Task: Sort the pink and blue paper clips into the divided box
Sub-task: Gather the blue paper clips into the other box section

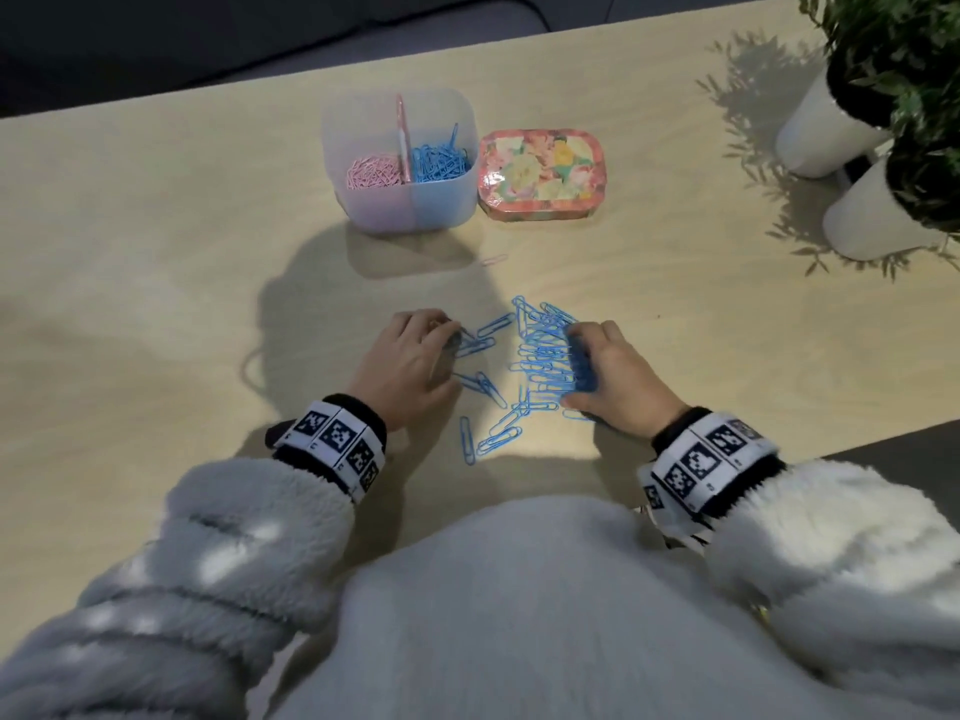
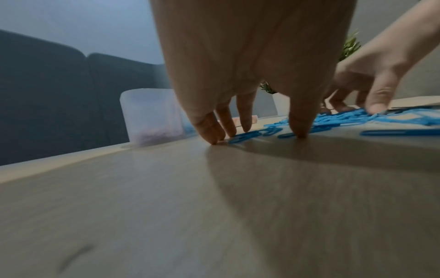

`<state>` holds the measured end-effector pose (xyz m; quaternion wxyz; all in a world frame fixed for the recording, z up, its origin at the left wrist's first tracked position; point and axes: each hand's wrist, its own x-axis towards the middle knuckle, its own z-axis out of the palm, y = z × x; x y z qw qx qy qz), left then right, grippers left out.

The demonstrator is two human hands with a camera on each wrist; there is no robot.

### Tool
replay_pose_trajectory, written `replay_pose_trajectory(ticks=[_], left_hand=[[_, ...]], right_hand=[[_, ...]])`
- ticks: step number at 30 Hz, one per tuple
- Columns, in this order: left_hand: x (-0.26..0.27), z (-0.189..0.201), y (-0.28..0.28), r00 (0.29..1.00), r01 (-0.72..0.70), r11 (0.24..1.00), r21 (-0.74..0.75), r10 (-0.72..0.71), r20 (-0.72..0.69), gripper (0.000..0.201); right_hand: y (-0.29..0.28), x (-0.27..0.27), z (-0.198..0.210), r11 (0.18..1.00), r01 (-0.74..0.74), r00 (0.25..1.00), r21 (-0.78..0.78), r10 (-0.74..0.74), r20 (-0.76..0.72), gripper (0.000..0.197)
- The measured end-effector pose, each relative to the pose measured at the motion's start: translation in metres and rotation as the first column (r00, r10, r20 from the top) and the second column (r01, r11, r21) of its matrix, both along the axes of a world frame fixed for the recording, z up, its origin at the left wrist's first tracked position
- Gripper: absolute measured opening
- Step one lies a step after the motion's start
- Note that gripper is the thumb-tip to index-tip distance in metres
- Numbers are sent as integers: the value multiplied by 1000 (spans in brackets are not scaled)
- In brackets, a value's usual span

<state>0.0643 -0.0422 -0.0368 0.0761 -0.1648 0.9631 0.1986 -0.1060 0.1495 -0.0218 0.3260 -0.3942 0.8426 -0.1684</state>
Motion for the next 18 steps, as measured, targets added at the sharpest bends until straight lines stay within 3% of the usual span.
replay_pose_trajectory(ticks=[3,5,10,13,15,18], left_hand=[[-13,0,4,1000,23,1000,-14,-23,-12,51],[-18,3,5,999,32,999,-2,-32,-13,54],[-23,10,11,994,79,996,27,-81,66,76],[-30,10,14,997,63,998,0,-63,37,60],[-34,11,14,999,37,999,-9,-37,34,45],[-38,11,12,999,13,1000,-20,-12,52,31]], right_hand=[[-23,5,-4,997,-67,998,-43,66,-9,64],[-32,-3,-1,994,-97,995,-46,97,-11,63],[-46,-22,11,991,-108,986,84,117,-119,87],[-57,-8,10,960,-242,952,138,262,-157,95],[-60,6,6,945,-302,929,125,321,-185,88],[-62,20,0,961,-275,941,25,274,-196,54]])
